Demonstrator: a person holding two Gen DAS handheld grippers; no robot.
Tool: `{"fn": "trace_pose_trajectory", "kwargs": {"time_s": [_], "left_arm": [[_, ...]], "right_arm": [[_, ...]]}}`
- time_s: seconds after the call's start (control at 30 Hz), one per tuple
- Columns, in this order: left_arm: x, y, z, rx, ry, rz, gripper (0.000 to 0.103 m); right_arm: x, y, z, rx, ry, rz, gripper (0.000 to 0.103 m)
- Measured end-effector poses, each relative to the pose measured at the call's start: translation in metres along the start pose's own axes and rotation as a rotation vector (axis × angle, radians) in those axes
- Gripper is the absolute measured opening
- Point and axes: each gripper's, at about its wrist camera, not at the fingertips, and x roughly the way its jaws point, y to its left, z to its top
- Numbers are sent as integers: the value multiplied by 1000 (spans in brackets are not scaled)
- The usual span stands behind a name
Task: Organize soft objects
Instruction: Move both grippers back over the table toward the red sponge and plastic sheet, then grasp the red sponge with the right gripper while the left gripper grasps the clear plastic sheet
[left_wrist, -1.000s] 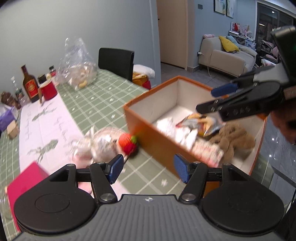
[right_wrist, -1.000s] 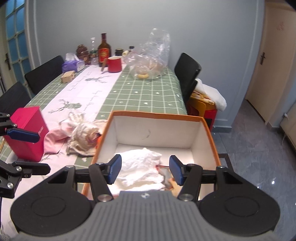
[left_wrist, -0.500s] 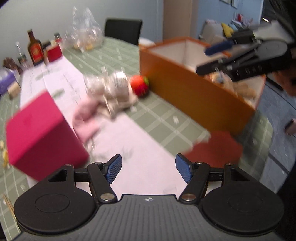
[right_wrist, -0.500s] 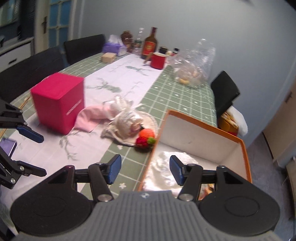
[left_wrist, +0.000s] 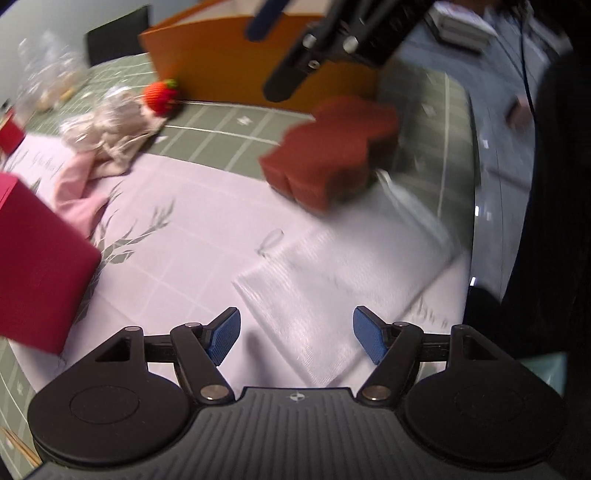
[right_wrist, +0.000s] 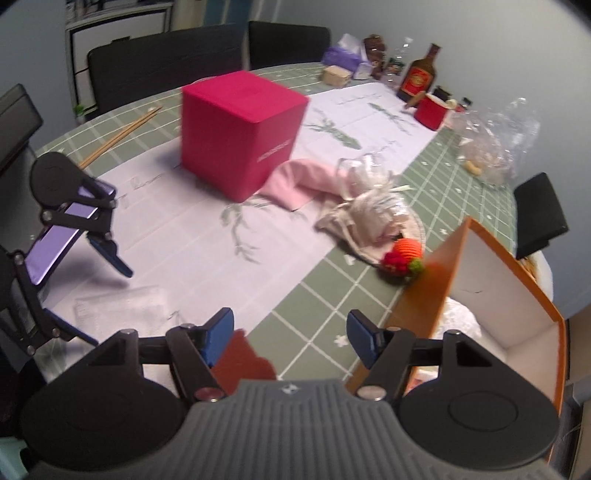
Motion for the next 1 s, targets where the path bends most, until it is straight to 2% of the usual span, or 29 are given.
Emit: {"fn": "trace_pose_trajectory", "kwargs": {"time_s": [0.07,0.13,0.27,0.43,0.6,0.73,0.77,0.83,1.0], "left_arm": [[4,-3,-1,37,12,1,83],[4,-4,0,55,19,-13,88],[5,-3,0,72,38,-28,89],[9,3,2,30,76,-81,93],[8,0,3,43,93,-117,93],[12,4,6,-6,101,-114,95],[12,6,8,-20,98,-118,94],[11,11,12,-49,86,-129,82],[12,21,16,-126,75,-140,62]], "right_arm": [[3,5,-1,-21,15,24,72],[6,10,-4,-43,36,48,76],[12,19,-12,-82,93,93,78],[20,31,-21,-147,150,143,82],[32,39,-28,-205,213,150,85],[43,38,-31,-207,256,148,85],[46,38,-32,-205,266,142,85],[50,36,-33,-204,274,137,85],[52,33,-33,-181,267,135,84]]}}
